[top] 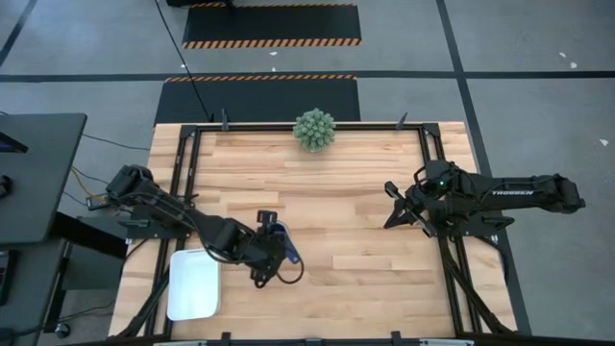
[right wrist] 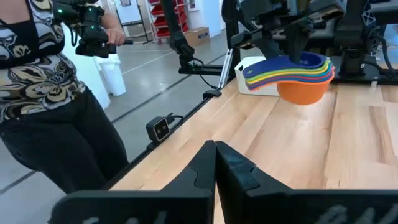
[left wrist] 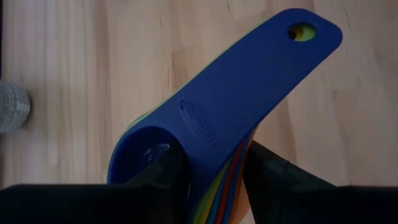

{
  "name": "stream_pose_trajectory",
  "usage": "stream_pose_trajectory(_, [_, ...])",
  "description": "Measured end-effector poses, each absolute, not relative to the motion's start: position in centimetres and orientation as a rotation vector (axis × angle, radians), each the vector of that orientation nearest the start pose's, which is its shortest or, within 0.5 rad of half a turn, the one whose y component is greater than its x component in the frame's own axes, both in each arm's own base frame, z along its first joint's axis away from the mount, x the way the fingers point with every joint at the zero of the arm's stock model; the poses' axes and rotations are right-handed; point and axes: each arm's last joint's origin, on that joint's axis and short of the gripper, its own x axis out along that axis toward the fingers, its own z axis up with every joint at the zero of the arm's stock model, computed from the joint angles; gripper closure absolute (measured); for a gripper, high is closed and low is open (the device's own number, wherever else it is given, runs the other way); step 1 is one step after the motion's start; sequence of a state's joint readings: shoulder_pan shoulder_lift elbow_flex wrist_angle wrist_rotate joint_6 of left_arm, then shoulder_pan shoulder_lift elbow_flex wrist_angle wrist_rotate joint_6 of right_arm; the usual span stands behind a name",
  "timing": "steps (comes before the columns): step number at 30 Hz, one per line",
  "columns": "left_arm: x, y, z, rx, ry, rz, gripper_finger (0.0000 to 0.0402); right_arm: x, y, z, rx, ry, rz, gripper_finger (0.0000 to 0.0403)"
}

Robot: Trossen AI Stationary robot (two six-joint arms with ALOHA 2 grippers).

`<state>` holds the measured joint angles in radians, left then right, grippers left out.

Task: Nest measuring cups in basket
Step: Put the nested measuring cups into the white bin

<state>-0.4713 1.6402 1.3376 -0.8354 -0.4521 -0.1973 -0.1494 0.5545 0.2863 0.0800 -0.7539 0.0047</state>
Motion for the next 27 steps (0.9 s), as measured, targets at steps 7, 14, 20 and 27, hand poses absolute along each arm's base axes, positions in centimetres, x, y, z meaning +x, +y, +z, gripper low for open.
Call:
stream_pose_trajectory(7, [27.5, -15.0, 27.1, 0.326, 1.063, 0.106, 0.0275, 13.7, 0.0, 21.9, 0.084, 0.173, 0.608, 0.0389])
stream_pose_trajectory(14, [24.8, -16.6, 27.7, 0.278, 1.098, 0.126, 0.0275, 13.7, 0.0, 21.9, 0.083, 0.173, 0.608, 0.0389])
stream_pose_trajectory(20, [22.0, -17.6, 28.6, 0.263, 1.104, 0.156, 0.0275, 13.7, 0.0, 22.0, 0.084, 0.161, 0.607, 0.0389])
stream_pose_trajectory(27, [18.9, -18.7, 29.3, 0.274, 1.123, 0.137, 0.0274, 13.7, 0.0, 22.1, 0.102, 0.159, 0.606, 0.0389])
